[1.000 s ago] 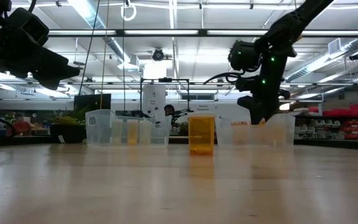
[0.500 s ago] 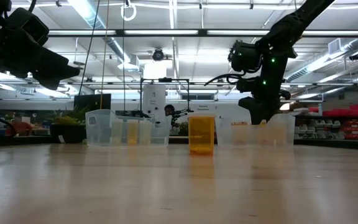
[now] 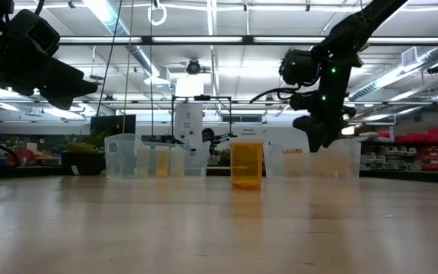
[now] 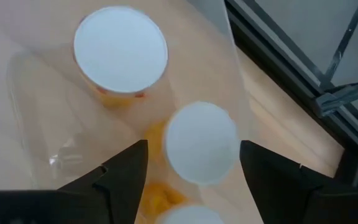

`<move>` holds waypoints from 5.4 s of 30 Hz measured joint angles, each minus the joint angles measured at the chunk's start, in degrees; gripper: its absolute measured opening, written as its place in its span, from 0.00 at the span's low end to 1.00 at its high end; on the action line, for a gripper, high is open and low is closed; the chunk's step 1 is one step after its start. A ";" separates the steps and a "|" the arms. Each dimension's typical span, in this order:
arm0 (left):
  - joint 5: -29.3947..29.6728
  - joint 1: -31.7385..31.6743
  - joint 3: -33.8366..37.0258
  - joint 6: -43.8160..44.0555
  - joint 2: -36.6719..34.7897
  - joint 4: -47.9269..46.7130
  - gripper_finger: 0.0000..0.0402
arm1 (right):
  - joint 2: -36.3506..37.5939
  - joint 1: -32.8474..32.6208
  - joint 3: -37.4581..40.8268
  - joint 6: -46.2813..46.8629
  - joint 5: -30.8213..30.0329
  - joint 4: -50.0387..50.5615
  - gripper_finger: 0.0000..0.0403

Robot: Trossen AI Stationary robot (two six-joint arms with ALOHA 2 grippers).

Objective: Pick and place medicine bottles into bin by pill shape (circle, oval)
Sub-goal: Put the right big orange pill bottle into the right transparent bin, then put the big orange pill bottle into the right transparent bin

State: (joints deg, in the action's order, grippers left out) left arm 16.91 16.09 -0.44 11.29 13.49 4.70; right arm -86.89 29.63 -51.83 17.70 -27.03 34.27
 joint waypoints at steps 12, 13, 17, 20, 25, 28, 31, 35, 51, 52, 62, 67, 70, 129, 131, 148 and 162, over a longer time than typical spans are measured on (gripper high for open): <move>0.00 0.01 0.01 -0.02 -0.01 0.03 0.48 | 5.49 -1.39 -0.02 0.12 0.11 0.78 0.72; 0.00 0.00 0.01 -0.02 0.01 0.01 0.48 | 5.99 -2.03 -0.02 0.30 0.47 0.72 0.72; 0.00 0.01 0.01 -0.02 -0.01 0.02 0.48 | 6.49 -5.93 -0.02 0.59 2.46 -0.23 0.72; 0.00 0.01 0.00 -0.02 0.01 0.03 0.49 | 6.17 -9.77 -0.02 1.08 3.21 -2.29 0.72; 0.00 0.01 0.01 -0.02 -0.01 0.07 0.49 | 5.77 -15.88 -0.02 1.83 3.66 -6.69 0.72; 0.00 0.00 0.01 -0.04 0.00 0.10 0.49 | 5.75 -18.59 -0.02 2.20 4.60 -8.73 0.72; 0.00 0.01 0.01 -0.03 0.01 0.12 0.48 | 5.75 -20.76 -0.02 2.51 6.63 -10.85 0.72; 0.00 0.00 0.01 -0.02 0.00 0.12 0.49 | 5.73 -24.61 -0.02 2.14 8.99 -15.19 0.72; 0.00 0.00 0.01 -0.02 0.01 0.16 0.47 | 4.69 -38.39 -0.04 -0.28 12.64 -24.37 0.71; 0.00 0.00 0.01 -0.02 0.00 0.18 0.48 | 3.96 -38.57 -0.04 -0.27 12.61 -24.42 0.71; 0.00 -0.01 0.01 -0.09 -0.01 0.21 0.48 | -5.33 -38.56 -2.86 -1.44 13.37 -27.11 0.71; 0.00 -0.01 0.01 -0.07 -0.01 0.19 0.48 | -10.39 -38.56 -8.16 -3.78 14.11 -25.03 0.71; 0.00 -0.01 0.01 -0.07 0.01 0.17 0.48 | -13.39 -38.56 -11.98 -4.92 14.27 -22.09 0.71; 0.00 0.01 0.01 0.07 0.01 -0.03 0.48 | -9.40 -35.68 -19.96 -2.87 5.85 1.30 0.56; 0.00 0.01 0.01 0.07 0.00 -0.03 0.47 | -7.99 -35.21 -19.96 -2.89 4.80 2.35 0.56; 0.00 0.01 0.01 0.09 -0.01 -0.23 0.47 | -3.95 -24.83 -19.69 5.99 -9.98 19.35 0.56; 0.00 0.01 -0.01 0.11 0.00 -0.32 0.47 | -3.80 -14.20 -9.83 5.91 -6.25 15.30 0.56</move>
State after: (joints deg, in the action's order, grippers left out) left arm 16.91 16.10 -0.45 11.40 13.49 4.38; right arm -90.70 15.43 -61.66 23.61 -33.28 49.57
